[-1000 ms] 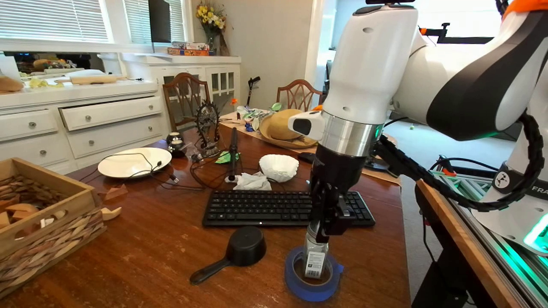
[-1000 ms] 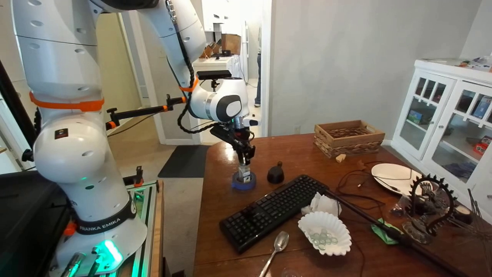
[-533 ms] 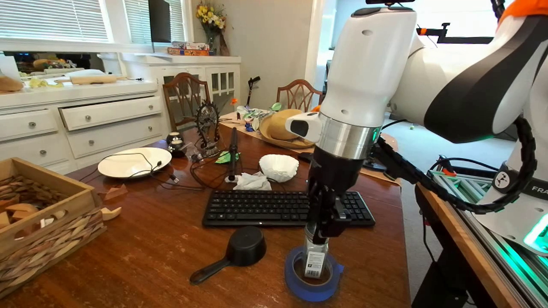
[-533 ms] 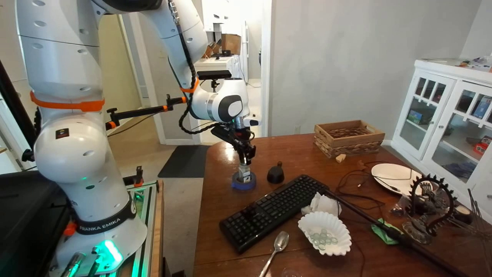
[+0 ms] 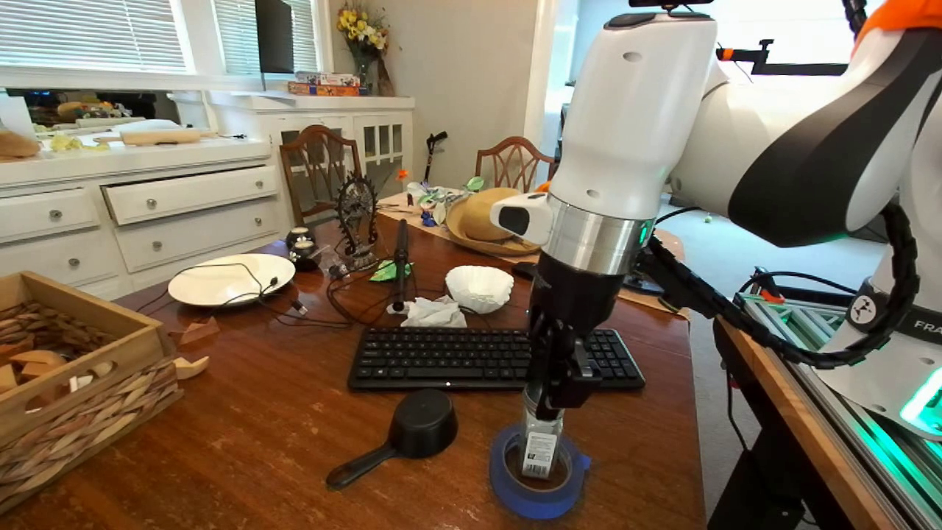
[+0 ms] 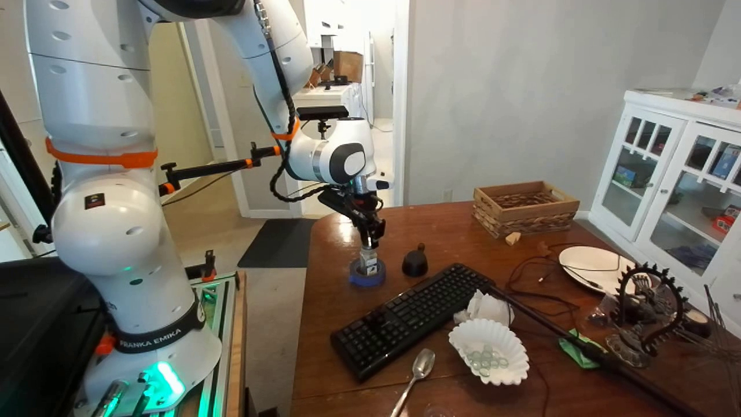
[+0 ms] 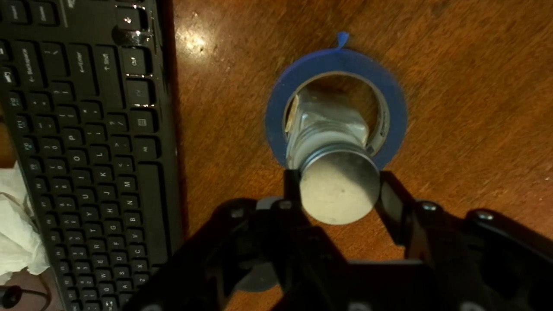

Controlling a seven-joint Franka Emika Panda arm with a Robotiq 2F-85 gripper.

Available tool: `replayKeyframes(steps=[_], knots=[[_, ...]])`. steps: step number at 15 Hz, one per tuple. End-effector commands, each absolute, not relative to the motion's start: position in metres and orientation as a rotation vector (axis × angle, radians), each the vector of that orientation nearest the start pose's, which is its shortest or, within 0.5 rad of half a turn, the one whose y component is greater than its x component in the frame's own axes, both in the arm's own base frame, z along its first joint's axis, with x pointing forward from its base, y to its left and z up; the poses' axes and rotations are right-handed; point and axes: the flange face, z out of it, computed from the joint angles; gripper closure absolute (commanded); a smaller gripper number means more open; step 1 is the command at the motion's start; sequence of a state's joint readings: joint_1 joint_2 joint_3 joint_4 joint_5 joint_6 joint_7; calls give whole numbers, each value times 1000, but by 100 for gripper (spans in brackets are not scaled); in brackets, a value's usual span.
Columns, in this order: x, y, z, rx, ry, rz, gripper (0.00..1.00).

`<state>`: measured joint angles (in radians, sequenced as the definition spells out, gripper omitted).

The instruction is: Remove the silver lid from the black pot, put the lid on the container and put the black pot in an upright position

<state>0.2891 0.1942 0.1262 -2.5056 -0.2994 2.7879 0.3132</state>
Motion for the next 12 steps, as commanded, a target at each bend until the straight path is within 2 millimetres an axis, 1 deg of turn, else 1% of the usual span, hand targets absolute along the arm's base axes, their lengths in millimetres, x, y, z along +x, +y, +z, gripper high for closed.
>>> replayKeyframes(steps=[1,5,10,12], knots=[[425,206,214,-3146,-578,-162,78],[424,206,214,-3151,-573,-153,78],[420,209,220,-3120,-567,-162,78],[420,208,220,-3129,-554,-153,78]])
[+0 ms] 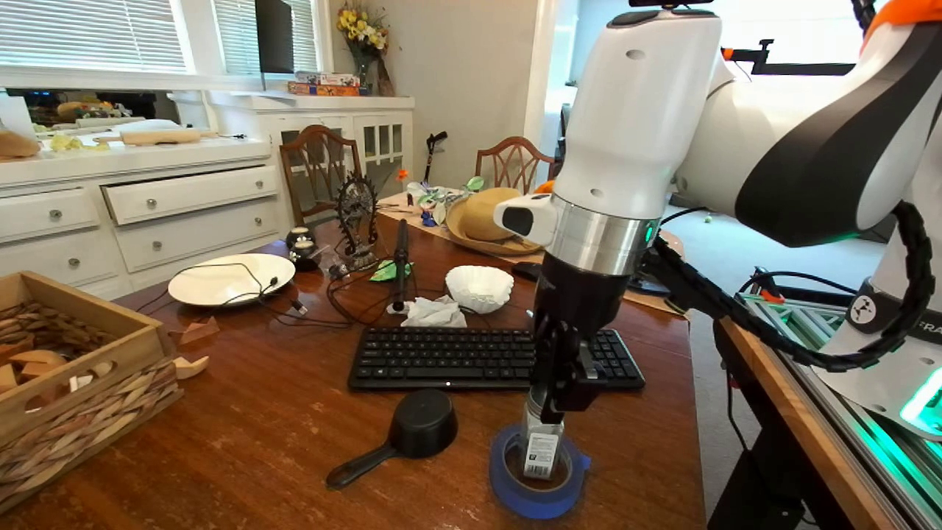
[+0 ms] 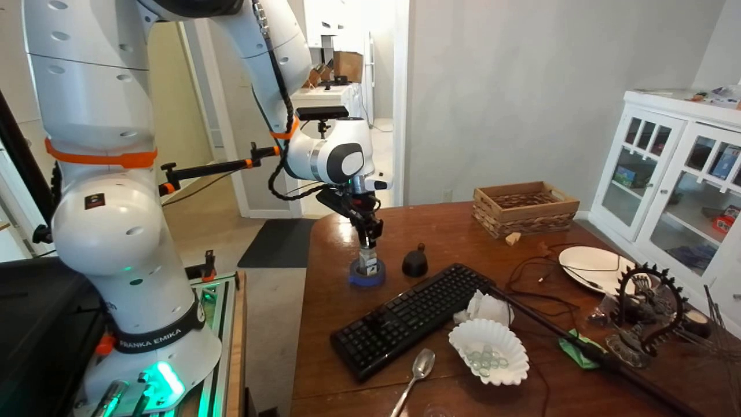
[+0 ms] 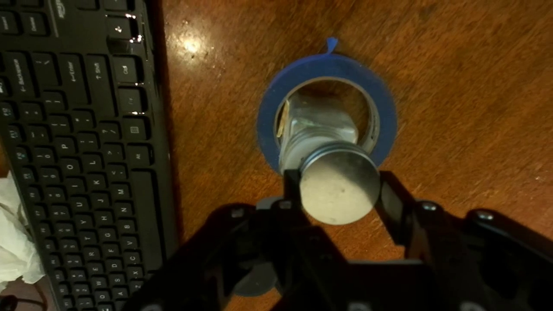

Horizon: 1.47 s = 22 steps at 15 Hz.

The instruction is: Remove the silver lid from the black pot, put the lid on the container and put the black pot in an upright position

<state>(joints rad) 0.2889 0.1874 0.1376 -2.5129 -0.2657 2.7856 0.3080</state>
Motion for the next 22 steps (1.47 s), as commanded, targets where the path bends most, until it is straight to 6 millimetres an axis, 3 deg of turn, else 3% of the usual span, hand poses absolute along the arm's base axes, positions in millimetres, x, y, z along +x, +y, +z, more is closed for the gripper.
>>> replayKeyframes(steps=[1,15,16,17,21,22], knots=[[420,208,220,-3128,-552,-153,78],[425,198,199,-3170,-472,-71,78],[425,199,201,-3173,-472,-69,28],[425,199,201,-3174,-470,-65,27],[422,201,210,-3173,-481,-66,1],[421,202,215,-3171,-486,-80,0]])
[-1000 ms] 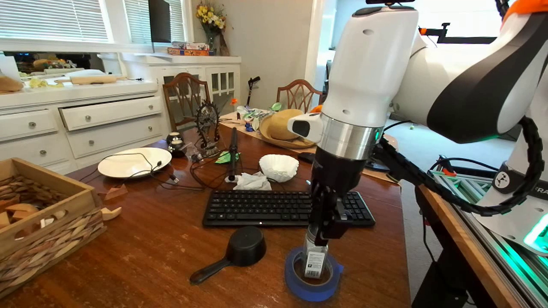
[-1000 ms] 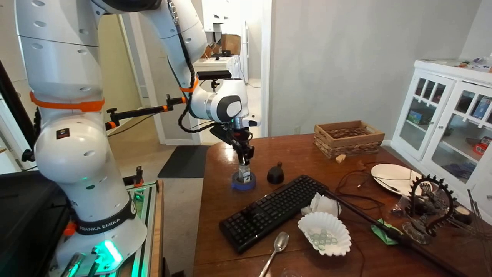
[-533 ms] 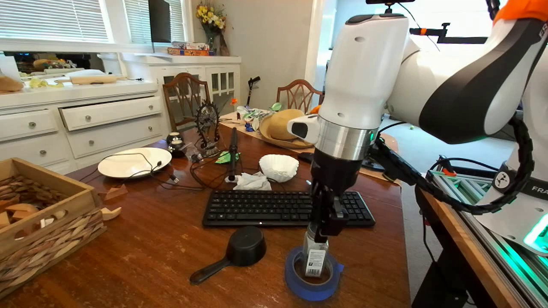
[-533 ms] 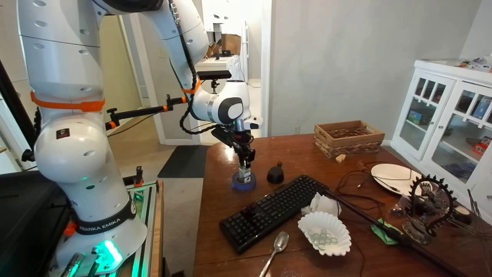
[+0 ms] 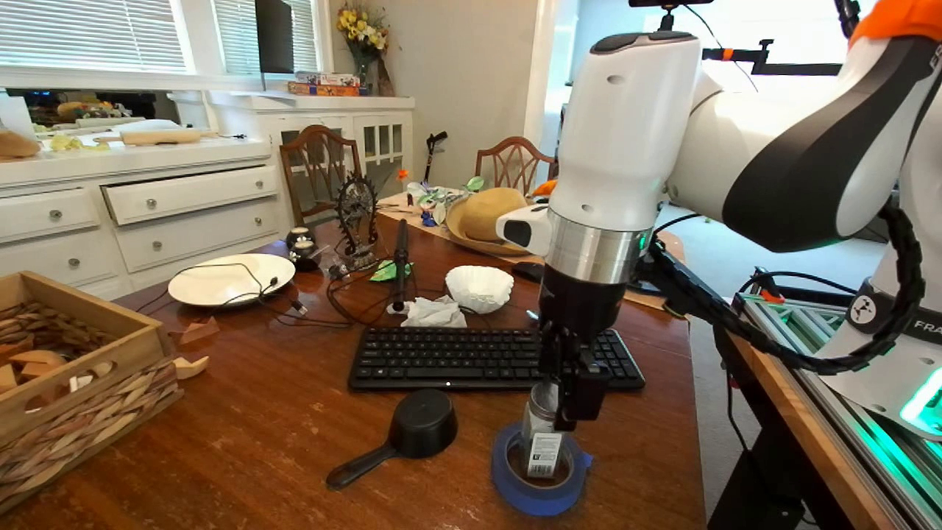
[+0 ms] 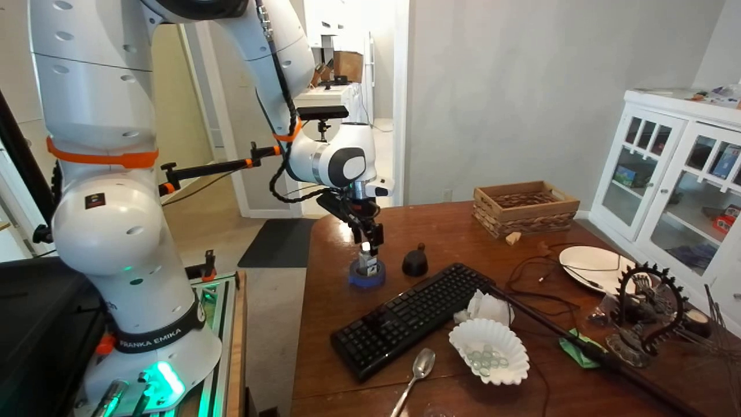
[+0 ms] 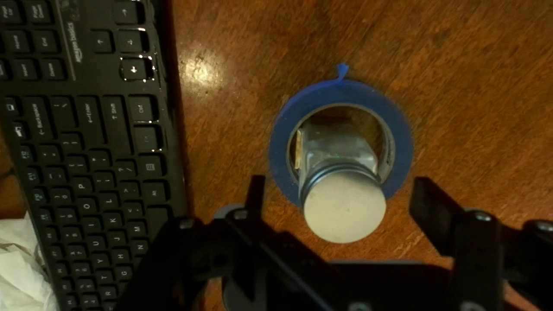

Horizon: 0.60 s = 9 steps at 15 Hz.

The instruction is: Remove the silver lid from the black pot, put the lid on the container and put the black pot in an upright position

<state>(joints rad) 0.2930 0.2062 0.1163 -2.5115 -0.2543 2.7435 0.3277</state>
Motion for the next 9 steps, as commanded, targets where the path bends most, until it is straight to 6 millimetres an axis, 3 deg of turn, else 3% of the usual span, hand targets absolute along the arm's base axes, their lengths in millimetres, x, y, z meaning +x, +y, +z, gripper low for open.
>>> replayKeyframes(steps=[1,4,9], knots=[[421,203,220,-3170,-491,-98,0],[429,200,228,-3173,-464,-187,0],[472,204,217,-3155,-350,-213,0]])
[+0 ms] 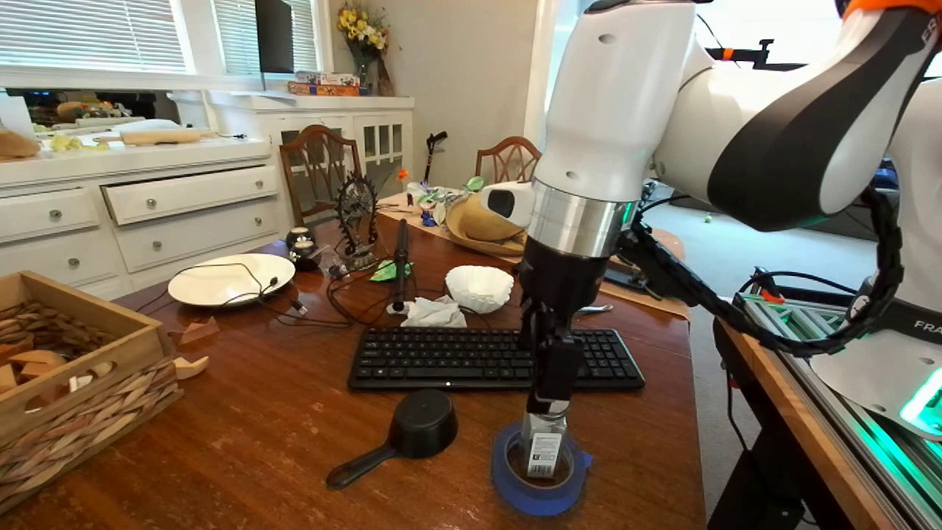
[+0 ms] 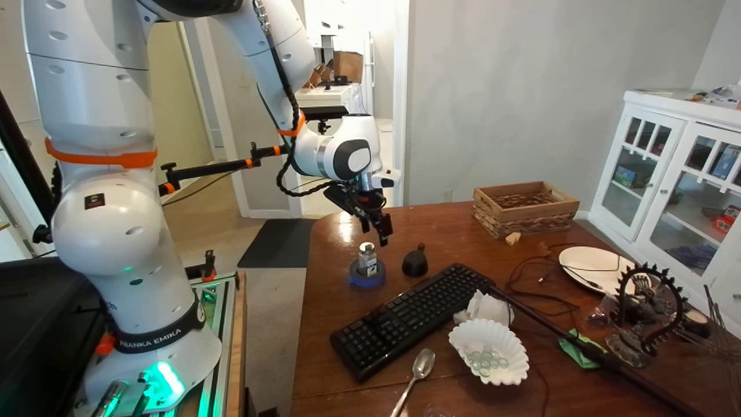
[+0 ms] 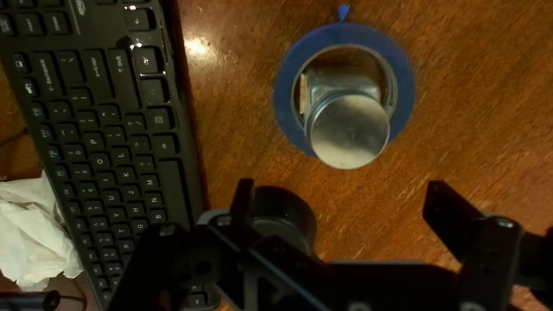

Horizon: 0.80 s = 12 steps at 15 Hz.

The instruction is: Remove the silver lid from the black pot, put the lid on the container and put the black pot in an upright position

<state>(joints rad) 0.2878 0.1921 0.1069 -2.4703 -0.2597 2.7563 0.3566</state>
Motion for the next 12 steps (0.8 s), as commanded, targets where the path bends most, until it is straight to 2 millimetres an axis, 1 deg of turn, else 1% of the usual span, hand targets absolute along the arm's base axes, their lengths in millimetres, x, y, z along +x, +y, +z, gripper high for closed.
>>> replayKeyframes(steps=[1,4,6,8,9,10,12], knots=[[482,205,215,-3156,-331,-224,0],[520,210,211,-3156,-295,-256,0],[535,217,205,-3164,-297,-207,0],[526,226,200,-3155,-343,-97,0],[527,213,208,-3160,-319,-188,0],[527,216,206,-3159,-324,-176,0],[528,215,207,-3160,-322,-181,0]])
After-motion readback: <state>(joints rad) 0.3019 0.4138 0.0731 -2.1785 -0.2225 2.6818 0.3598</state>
